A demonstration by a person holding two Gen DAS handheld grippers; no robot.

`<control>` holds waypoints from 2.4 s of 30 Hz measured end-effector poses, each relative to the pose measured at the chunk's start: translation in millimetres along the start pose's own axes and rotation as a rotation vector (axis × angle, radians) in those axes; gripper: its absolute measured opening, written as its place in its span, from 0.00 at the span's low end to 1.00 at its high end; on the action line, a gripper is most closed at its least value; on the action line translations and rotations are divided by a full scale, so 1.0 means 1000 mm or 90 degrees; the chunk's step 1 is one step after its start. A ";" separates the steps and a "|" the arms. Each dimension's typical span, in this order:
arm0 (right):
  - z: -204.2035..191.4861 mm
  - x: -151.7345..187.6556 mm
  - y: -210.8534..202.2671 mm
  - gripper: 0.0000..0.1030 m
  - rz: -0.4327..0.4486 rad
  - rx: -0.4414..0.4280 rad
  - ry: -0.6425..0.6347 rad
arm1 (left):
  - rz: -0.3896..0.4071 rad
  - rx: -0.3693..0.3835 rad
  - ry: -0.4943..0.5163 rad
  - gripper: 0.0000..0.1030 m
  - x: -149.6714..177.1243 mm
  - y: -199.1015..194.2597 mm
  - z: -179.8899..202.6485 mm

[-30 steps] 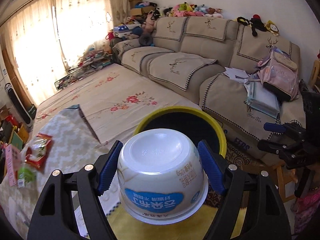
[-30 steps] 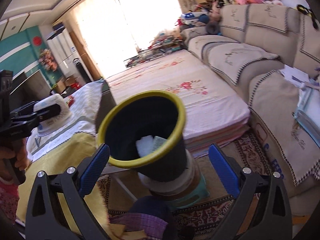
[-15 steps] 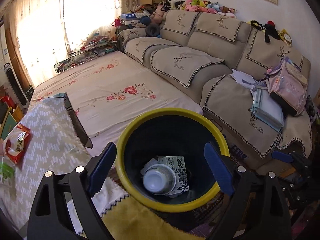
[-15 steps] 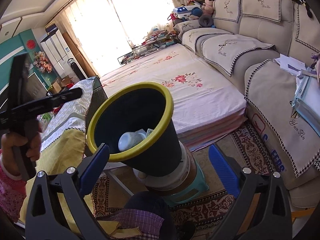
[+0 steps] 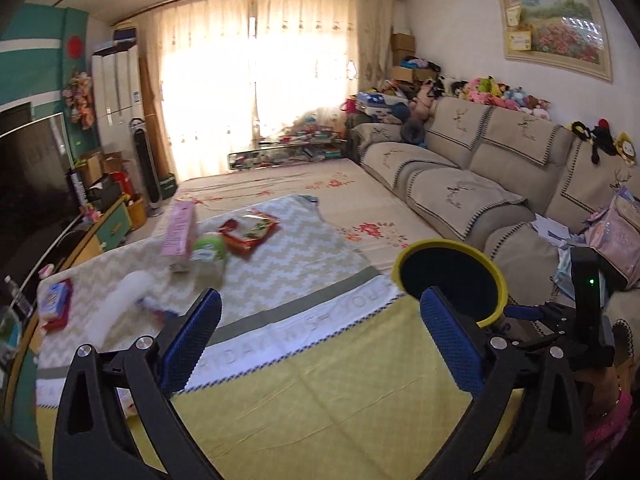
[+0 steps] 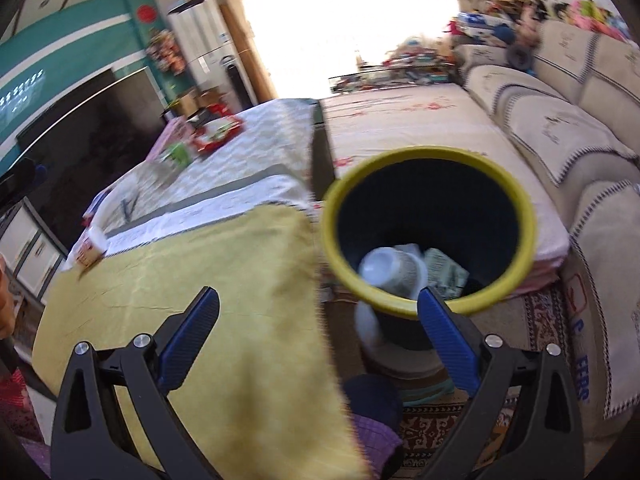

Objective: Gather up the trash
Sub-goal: 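Reach the right gripper to the white supplement bottle and grasp it, then carry the bottle with the right gripper and drop it into the bin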

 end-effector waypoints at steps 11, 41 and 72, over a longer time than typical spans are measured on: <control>-0.158 -0.004 0.055 0.92 -0.079 -0.108 -0.191 | 0.016 -0.155 -0.174 0.95 0.071 -0.092 -0.145; -0.373 -0.016 0.160 0.92 -0.138 -0.137 -0.355 | 0.024 -0.211 -0.247 0.95 0.106 -0.120 -0.202; -0.224 -0.031 0.081 0.78 -0.058 -0.082 -0.215 | -0.012 -0.169 -0.203 0.95 0.092 -0.079 -0.171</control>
Point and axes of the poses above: each gripper's, at about its wrist camera, not at the fingertips, and y roughly the way its jaws point, z to its right, x to its underside, the point moved 5 cm from there along y, roughly the way its jaws point, and after that the axes turned 4 degrees about -z, right-handed, at the moved point
